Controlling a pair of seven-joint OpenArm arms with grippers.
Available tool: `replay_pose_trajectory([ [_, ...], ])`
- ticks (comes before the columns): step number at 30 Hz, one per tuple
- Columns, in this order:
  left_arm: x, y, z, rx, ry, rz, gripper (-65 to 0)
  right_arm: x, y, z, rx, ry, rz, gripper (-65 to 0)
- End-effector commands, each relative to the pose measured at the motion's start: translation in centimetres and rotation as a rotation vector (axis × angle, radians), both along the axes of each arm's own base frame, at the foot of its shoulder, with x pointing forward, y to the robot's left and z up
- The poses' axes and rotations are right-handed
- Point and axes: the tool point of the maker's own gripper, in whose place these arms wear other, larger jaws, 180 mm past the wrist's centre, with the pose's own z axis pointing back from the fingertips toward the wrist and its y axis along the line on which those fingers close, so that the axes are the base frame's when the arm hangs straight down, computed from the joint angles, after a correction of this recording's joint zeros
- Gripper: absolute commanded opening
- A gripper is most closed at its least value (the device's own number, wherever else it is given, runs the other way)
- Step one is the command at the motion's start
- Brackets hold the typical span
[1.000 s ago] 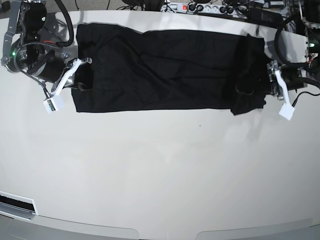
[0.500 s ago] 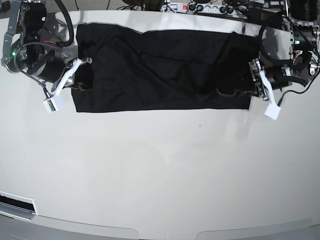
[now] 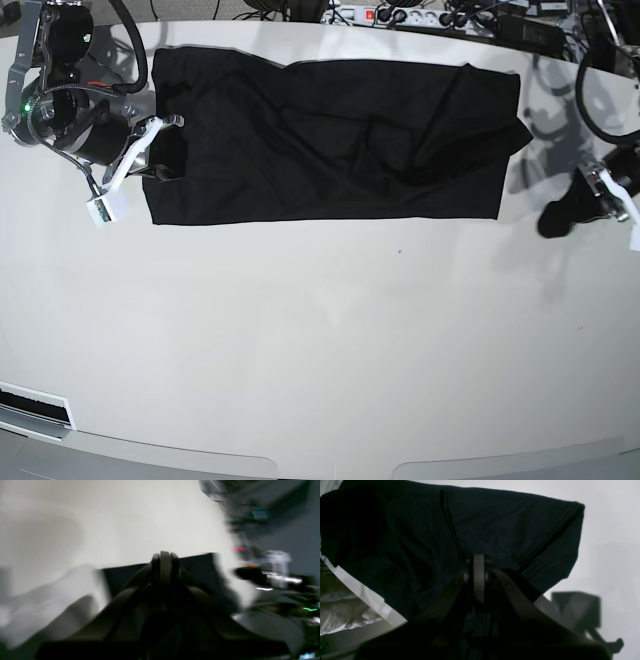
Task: Layout the t-shirt on the table in an organized manner, then fold the t-shirt properly
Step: 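Grasp the ends of the folded strip with both grippers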
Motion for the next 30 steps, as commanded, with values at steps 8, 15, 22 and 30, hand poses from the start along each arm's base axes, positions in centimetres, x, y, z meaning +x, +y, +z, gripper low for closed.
replay_pose_trajectory([
  [8, -1.5, 2.9, -3.1, 0.223, 0.116, 0.031, -65.0, 1.0, 0.0, 1.3, 0.016, -0.056, 0.002, -65.0],
  [15, -4.2, -3.4, -6.3, 0.194, 0.218, -0.234, -65.0, 1.0, 0.0, 1.4, 0.017, -0.058, 0.001, -65.0],
  [22, -6.6, -9.2, -4.5, -0.071, 0.260, -0.411, -65.0, 1.0, 0.0, 1.4, 0.018, -0.058, 0.001, -65.0],
  [30, -5.8, -9.0, -4.0, -0.063, 0.240, -0.411, -65.0, 1.1, 0.0, 1.4, 0.017, -0.059, 0.001, -65.0],
])
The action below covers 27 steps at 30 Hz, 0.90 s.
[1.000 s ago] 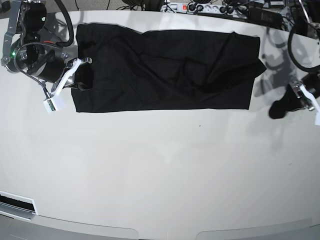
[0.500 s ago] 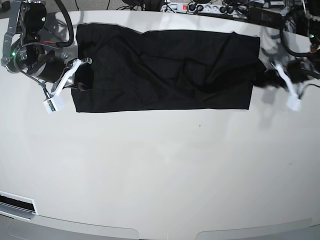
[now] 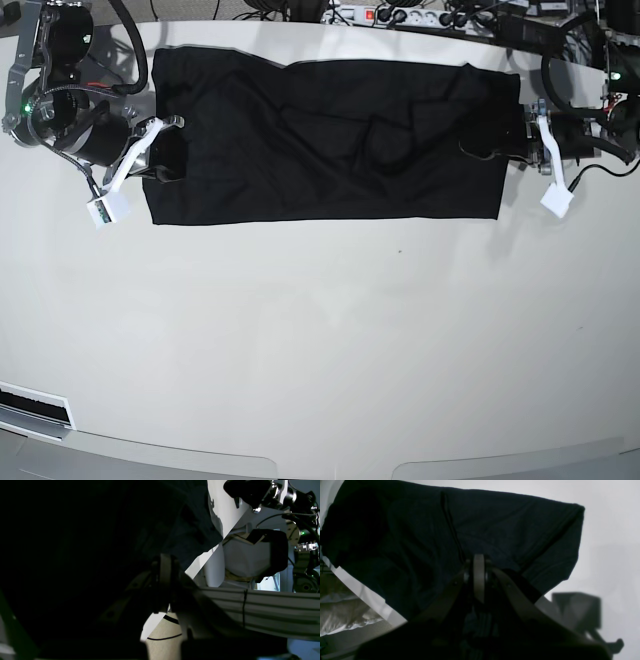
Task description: Layout the t-shirt on the table in an organized manner, then fold the t-shirt properly
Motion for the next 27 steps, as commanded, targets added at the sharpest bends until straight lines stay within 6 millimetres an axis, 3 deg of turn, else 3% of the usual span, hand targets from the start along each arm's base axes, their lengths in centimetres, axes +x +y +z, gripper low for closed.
replay_pose_trajectory([
  [1, 1.5, 0.9, 1.6, 0.004, -0.059, 0.011, -65.0, 0.9, 0.0, 1.3, 0.014, -0.054, 0.001, -65.0],
  [6, 4.4, 4.6, 3.7, 0.084, -0.151, 0.086, -65.0, 0.9, 0.0, 1.2, 0.013, -0.053, 0.002, -65.0],
  [10, 3.6, 5.8, 2.9, 0.166, -0.114, 0.053, -65.0, 1.0, 0.0, 1.3, 0.014, -0.057, 0.001, -65.0],
  [14, 3.8, 6.0, 4.5, 0.118, -0.133, 0.049, -42.2, 1.1, 0.0, 1.4, 0.013, -0.060, 0.002, -65.0],
  [16, 3.9, 6.7, 5.1, 0.148, -0.146, 0.036, -38.1, 1.1, -0.1, 1.3, 0.010, -0.058, 0.002, -65.0],
  [21, 3.8, 7.4, 6.7, 0.222, -0.187, -0.023, -38.0, 1.1, -0.1, 1.3, 0.009, -0.056, 0.003, -65.0],
  [27, 3.1, 5.7, 8.4, 0.259, -0.256, -0.116, -38.0, 1.6, -0.1, 1.6, 0.007, -0.067, 0.004, -65.0],
])
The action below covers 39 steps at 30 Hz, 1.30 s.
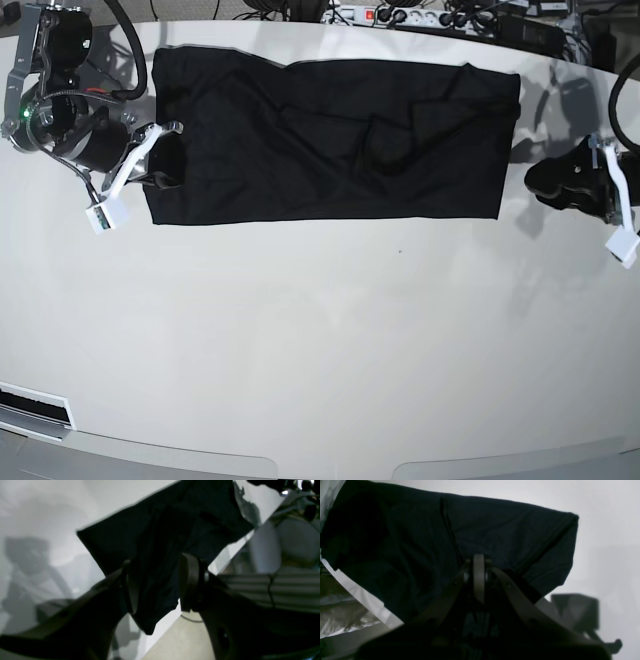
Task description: Layout the t-shirt on the table in an organized manner, then fold the t-shirt properly
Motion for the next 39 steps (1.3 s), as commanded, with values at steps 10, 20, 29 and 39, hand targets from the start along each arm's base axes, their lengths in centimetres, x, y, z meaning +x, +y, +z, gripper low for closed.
replay_pose_trajectory([
  [10, -2.5, -0.6, -1.6, 0.084, 0.053, -0.076, -38.0, 0.9, 0.0, 1.3, 0.014, -0.055, 0.001, -65.0],
  [20, -3.9, -1.8, -7.5, 0.301, 0.061, -0.182, -38.0, 0.9, 0.0, 1.3, 0.014, -0.054, 0.001, -65.0],
  [29, -4.3, -3.6, -9.2, 0.321, 0.017, -0.240, -38.5, 0.9, -0.1, 1.3, 0.013, -0.054, 0.001, -65.0],
  [39, -3.3, -5.2, -9.0, 0.288, -0.022, -0.226, -65.0, 0.9, 0.0, 1.3, 0.014, -0.055, 0.001, -65.0],
])
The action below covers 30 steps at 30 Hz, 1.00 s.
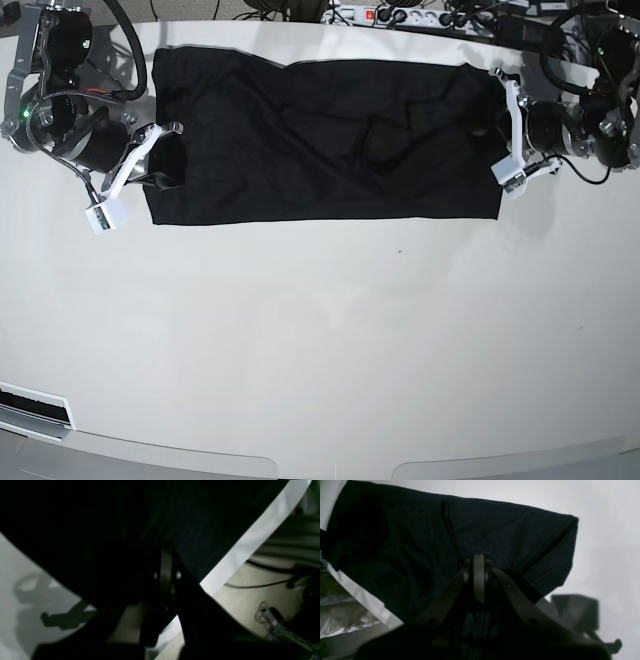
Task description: Layout the t-shirt on the table in an organized manner, then fold the t-shirt properly
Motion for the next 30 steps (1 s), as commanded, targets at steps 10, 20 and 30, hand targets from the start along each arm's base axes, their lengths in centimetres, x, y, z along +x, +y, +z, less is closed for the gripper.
replay_pose_trajectory([
  [10, 1.1, -5.3, 6.5, -0.247, -0.056, -0.077, -65.0, 0.9, 0.0, 1.3, 0.015, -0.054, 0.001, -65.0],
  [20, 0.9, -9.2, 6.8, -0.377, -0.053, -0.052, -65.0, 0.9, 0.0, 1.3, 0.015, -0.054, 0.001, -65.0],
  [30, -0.3, -10.4, 5.8, -0.366, -0.007, -0.071, -48.2, 0.9, 0.0, 1.3, 0.015, -0.054, 0.001, -65.0],
])
